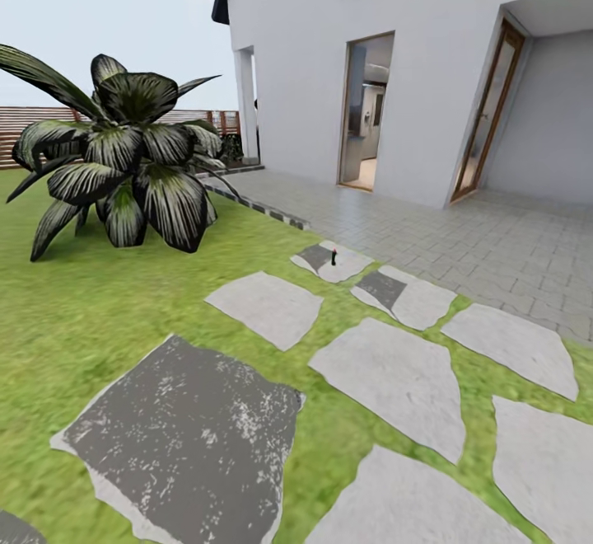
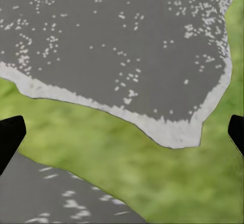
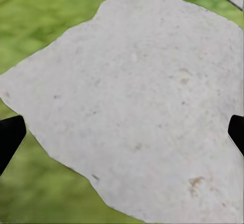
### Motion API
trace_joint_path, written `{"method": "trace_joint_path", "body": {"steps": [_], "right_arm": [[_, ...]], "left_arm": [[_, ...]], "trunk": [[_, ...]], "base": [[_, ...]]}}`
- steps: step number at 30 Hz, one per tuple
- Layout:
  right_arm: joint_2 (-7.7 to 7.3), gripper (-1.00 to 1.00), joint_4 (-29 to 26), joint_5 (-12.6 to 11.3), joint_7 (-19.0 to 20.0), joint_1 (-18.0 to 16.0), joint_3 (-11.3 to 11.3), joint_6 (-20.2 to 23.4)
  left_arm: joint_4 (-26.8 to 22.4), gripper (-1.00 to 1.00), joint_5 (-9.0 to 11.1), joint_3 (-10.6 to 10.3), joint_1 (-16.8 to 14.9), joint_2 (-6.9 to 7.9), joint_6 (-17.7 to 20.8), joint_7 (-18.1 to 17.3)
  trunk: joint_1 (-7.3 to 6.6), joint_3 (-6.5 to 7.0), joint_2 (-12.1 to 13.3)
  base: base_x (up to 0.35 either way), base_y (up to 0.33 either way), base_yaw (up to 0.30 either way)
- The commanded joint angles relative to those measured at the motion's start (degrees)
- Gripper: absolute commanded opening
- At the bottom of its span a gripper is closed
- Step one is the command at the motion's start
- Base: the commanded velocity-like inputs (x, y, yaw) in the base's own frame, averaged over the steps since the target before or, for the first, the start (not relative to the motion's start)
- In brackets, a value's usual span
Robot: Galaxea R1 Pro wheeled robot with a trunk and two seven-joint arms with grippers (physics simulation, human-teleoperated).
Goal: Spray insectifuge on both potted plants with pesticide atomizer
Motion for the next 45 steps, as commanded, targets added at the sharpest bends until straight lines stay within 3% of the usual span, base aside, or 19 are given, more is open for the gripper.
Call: {"method": "trace_joint_path", "body": {"steps": [1,45], "right_arm": [[0.00,1.00,0.0,0.1,0.0,0.0,0.0,-0.2],[0.00,1.00,0.0,0.1,0.0,0.0,0.0,-0.2]], "left_arm": [[0.0,1.00,-0.1,0.0,0.0,0.01,-0.2,0.1],[0.0,1.00,-0.1,0.1,0.0,0.09,-0.2,0.1]], "trunk": [[0.03,-0.05,0.0],[0.03,-0.05,0.0]], "base": [[0.338,0.000,0.000],[0.338,0.000,0.000]]}}
